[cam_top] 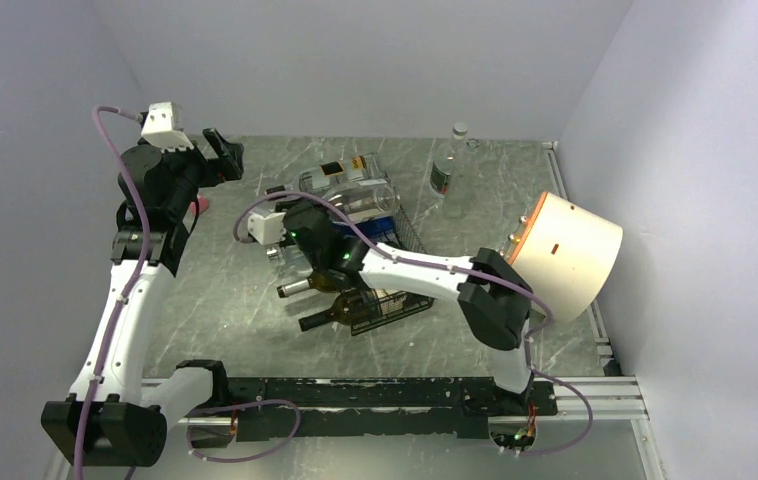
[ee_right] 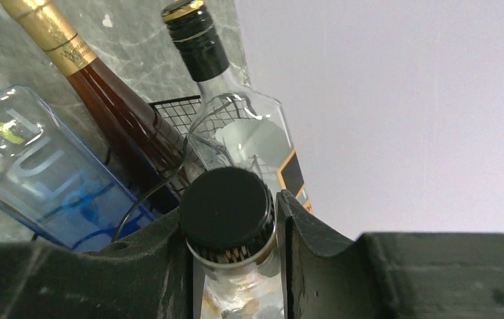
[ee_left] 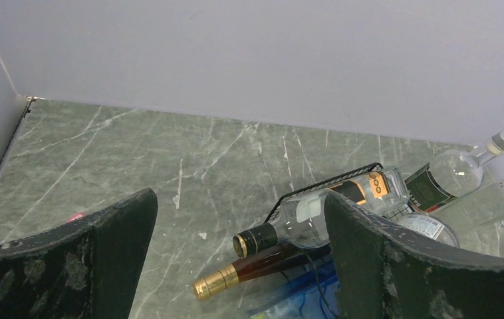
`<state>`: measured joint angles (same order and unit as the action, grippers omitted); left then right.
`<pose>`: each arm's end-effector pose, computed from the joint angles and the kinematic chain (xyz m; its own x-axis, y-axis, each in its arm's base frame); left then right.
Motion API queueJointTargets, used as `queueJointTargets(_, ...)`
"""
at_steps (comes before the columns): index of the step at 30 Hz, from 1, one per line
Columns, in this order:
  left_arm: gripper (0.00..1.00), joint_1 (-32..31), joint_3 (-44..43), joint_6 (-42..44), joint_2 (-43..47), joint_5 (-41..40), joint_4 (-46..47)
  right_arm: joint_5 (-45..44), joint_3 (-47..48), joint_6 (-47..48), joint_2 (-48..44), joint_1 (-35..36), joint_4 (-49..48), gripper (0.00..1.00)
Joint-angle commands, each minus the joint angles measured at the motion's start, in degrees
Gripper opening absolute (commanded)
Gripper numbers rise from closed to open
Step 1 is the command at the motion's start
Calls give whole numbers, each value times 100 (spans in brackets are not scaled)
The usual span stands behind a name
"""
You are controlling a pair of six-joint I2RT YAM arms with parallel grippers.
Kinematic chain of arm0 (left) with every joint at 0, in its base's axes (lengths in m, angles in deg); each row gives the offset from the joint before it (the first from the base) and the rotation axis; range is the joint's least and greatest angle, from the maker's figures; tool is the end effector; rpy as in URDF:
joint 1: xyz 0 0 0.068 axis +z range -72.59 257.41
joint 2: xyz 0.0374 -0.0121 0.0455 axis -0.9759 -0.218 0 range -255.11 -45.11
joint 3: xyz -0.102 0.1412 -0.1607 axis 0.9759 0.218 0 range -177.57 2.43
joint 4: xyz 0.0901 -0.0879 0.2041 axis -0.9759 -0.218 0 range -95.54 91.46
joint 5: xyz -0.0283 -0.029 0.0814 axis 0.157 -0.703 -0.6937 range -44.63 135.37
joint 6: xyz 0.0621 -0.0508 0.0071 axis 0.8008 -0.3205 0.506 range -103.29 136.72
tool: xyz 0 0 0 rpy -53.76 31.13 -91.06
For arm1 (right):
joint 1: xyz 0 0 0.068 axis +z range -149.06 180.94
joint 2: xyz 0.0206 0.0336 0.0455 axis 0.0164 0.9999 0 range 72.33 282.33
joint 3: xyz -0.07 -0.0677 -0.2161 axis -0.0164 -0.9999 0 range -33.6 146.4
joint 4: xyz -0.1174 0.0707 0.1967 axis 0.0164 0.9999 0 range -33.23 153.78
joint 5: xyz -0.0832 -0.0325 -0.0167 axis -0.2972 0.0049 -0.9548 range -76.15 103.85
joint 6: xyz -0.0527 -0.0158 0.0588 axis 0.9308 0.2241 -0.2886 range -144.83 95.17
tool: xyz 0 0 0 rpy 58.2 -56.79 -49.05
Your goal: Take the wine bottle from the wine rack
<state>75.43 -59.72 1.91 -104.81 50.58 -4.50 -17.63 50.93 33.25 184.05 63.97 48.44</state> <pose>0.2671 -0.0156 0.3699 -0.0911 -0.2514 -0.9636 0.1052 0.9598 -0.2604 0.2386 0.3888 0.2332 0.3775 -0.8544 -0.3572 -0.4078 0.1929 -0.8924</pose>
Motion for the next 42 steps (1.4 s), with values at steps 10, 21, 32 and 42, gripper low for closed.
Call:
queueJointTargets(10,99,-39,80,4,-112,-102,183,6,-937,-1571,-2033,77,-512,0)
queueJointTargets(21,99,-61,98,-31,-216,8,196,223,-1142,-2697,-2966,77,-689,0)
queueJointTargets(32,99,-101,82,-22,-217,17,191,-834,-736,-3520,-3085,68,-912,0)
queueJointTargets(42,99,-101,72,-33,-230,42,178,-1340,-529,-3522,-3239,-21,-1252,0)
